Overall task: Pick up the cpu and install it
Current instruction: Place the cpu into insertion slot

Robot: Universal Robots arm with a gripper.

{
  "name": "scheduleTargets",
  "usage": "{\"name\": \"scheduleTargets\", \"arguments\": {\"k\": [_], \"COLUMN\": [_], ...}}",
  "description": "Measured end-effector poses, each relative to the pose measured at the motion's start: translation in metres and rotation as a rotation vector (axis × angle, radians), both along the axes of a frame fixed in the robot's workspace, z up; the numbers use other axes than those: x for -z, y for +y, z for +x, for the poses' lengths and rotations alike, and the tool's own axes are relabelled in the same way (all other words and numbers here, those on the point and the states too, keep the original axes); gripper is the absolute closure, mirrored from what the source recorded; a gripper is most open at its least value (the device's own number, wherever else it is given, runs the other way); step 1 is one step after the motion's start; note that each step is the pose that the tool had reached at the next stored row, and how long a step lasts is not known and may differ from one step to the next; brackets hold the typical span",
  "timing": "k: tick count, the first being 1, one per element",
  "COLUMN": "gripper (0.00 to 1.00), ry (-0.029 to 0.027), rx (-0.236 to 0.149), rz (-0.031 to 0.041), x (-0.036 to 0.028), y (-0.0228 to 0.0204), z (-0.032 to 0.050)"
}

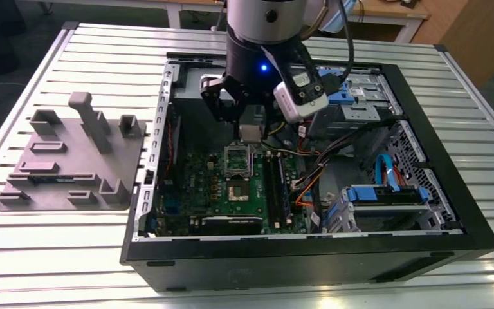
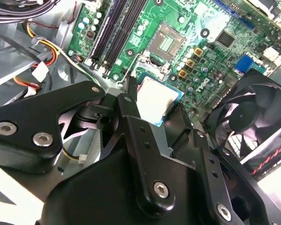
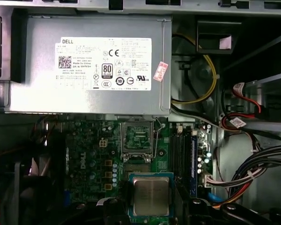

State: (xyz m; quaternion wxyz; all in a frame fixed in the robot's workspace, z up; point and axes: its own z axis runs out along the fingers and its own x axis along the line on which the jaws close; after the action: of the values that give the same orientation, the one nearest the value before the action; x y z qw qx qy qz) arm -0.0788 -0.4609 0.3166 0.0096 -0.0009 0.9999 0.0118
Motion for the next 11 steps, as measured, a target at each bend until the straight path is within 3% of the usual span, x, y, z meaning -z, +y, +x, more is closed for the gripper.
{"name": "scheduleTargets", "arguments": {"k": [2,11], "gripper": [0.53,0.53], "ry": [0.0,0.0], "rx": [0.0,0.0], "rz": [-0.0001,-0.0001], "x": [0.0026,0.0033], "y": [-0.0002,-0.0002], "z": [-0.0001,-0.0001]}}
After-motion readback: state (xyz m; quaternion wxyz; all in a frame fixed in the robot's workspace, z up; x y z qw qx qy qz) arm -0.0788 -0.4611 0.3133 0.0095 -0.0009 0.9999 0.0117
